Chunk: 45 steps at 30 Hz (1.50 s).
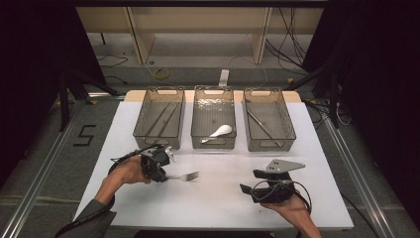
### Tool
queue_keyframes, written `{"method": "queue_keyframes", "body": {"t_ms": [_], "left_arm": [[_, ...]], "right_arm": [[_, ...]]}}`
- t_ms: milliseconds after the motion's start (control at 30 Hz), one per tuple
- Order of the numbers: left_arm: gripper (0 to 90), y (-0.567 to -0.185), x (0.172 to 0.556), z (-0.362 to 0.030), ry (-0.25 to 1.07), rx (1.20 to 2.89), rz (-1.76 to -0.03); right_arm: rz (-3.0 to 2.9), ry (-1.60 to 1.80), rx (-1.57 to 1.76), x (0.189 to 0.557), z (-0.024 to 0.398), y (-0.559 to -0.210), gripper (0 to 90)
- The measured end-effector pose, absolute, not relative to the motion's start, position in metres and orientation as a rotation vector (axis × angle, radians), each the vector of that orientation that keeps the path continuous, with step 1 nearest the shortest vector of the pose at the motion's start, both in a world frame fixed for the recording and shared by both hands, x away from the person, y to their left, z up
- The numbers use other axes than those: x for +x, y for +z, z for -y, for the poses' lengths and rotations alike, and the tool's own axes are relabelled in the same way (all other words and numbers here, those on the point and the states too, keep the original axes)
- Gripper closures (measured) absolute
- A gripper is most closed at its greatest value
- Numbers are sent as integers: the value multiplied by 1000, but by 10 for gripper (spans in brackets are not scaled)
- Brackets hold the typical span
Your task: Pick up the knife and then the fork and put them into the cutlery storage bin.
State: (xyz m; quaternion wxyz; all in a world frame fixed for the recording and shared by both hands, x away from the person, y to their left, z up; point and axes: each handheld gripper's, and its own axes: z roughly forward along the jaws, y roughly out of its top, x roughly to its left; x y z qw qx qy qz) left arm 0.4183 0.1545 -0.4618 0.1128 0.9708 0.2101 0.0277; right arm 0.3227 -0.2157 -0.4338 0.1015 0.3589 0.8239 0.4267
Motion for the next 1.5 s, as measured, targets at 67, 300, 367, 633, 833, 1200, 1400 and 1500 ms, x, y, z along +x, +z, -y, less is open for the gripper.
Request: {"method": "queue_keyframes", "body": {"t_ms": [67, 300, 367, 633, 833, 1200, 1400, 1500], "left_arm": [[763, -462, 418, -154, 82, 2851, -602], [815, -462, 416, -155, 80, 2853, -561], [818, -462, 415, -155, 93, 2858, -542], [823, -461, 415, -156, 43, 2821, -608], [823, -450, 414, -151, -35, 2747, -708], [825, -440, 410, -145, -33, 2681, -746], [825, -425, 402, -134, -101, 2636, -719], [825, -420, 397, -127, -111, 2627, -694]], "right_arm": [[-2433, 1260, 1059, 323, 216, -434, 295], [-2447, 1252, 1056, 323, 215, -434, 296], [-2448, 1251, 1057, 323, 214, -434, 296], [-2451, 1257, 1050, 323, 214, -434, 297], [-2455, 1263, 1042, 322, 212, -433, 297], [-2461, 1259, 1035, 323, 210, -434, 297], [-2462, 1271, 991, 321, 203, -432, 297], [-2460, 1278, 935, 318, 195, -428, 297]]}}
